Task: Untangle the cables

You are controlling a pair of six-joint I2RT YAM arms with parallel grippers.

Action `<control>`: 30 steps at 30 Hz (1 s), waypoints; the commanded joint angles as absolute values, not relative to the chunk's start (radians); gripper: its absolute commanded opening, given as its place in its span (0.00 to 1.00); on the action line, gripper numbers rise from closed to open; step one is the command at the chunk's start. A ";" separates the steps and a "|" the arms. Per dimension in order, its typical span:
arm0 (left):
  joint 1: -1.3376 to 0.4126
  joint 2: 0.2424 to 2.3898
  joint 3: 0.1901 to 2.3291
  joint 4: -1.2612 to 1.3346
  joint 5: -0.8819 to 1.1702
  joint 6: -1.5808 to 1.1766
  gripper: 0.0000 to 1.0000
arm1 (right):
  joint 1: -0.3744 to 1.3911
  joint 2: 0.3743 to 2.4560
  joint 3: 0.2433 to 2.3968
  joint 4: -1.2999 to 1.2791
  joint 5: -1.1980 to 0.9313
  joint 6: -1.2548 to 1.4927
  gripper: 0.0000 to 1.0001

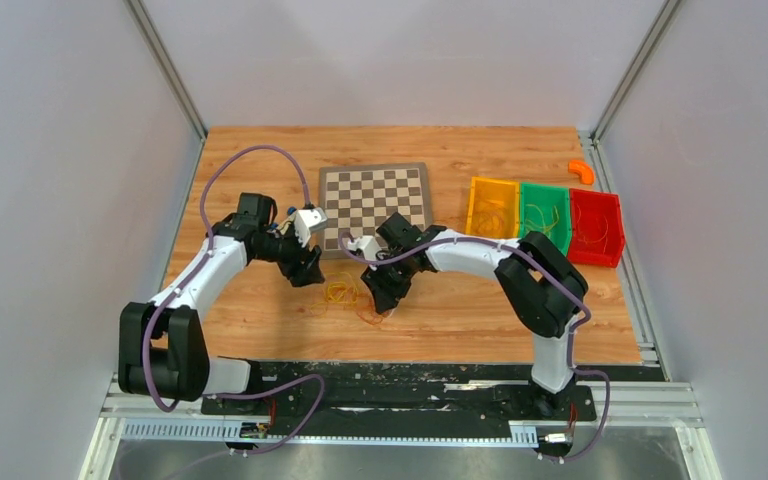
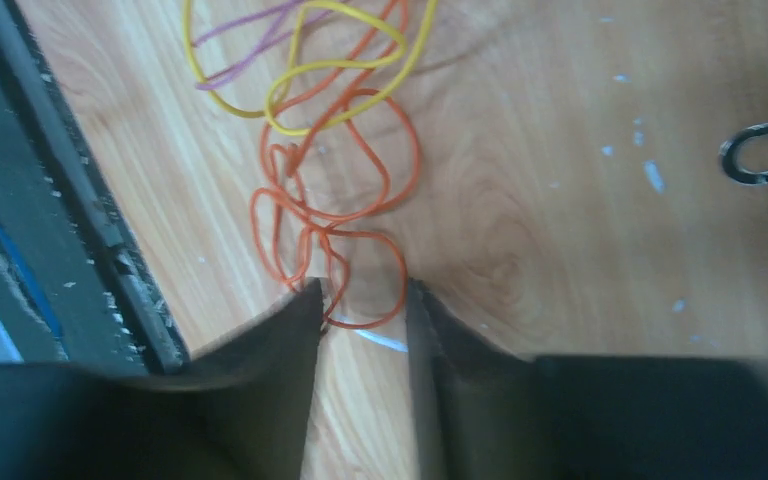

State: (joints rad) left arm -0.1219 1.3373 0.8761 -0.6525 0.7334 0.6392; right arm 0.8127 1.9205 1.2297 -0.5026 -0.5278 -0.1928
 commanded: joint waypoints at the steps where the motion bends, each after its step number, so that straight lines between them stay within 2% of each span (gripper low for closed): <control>1: -0.116 1.339 0.860 -0.611 0.739 0.596 0.75 | 0.806 1.889 1.231 -0.461 -0.458 -0.211 0.18; 2: -0.116 1.345 0.861 -0.605 0.741 0.586 0.75 | 0.805 1.867 1.226 -0.464 -0.470 -0.213 0.06; 3: -0.115 1.350 0.867 -0.604 0.748 0.582 0.75 | 0.805 1.835 1.221 -0.471 -0.485 -0.219 0.01; 6: -0.117 1.354 0.876 -0.606 0.788 0.572 0.77 | 0.802 1.706 1.204 -0.489 -0.536 -0.242 0.00; 9: -0.117 1.309 0.853 -0.579 0.917 0.574 0.82 | 0.784 1.556 1.199 -0.496 -0.579 -0.274 0.00; 12: -0.118 1.180 0.790 -0.388 1.035 0.512 0.86 | 0.772 1.515 1.290 -0.619 -0.594 -0.348 0.00; 14: -0.134 1.083 0.727 -0.221 1.068 0.435 0.93 | 0.754 1.498 1.318 -0.643 -0.622 -0.371 0.00; 17: -0.187 0.956 0.694 -0.178 1.042 0.523 1.00 | 0.750 1.444 1.362 -0.646 -0.647 -0.406 0.00; 20: -0.255 0.902 0.694 -0.131 1.002 0.507 1.00 | 0.750 1.403 1.431 -0.644 -0.670 -0.398 0.00; 25: -0.424 0.848 0.653 0.143 0.888 0.332 1.00 | 0.750 1.360 1.492 -0.615 -0.704 -0.324 0.00; 29: -0.545 0.900 0.655 0.183 0.852 0.289 0.94 | 0.751 1.333 1.539 -0.545 -0.687 -0.271 0.00; 30: -0.554 0.916 0.652 0.184 0.842 0.283 0.90 | 0.750 1.328 1.566 -0.532 -0.677 -0.258 0.00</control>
State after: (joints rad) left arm -0.4873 0.8703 0.6544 0.0525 0.8974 0.3710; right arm 0.7494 1.3766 1.4700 -0.6289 -0.6636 -0.3206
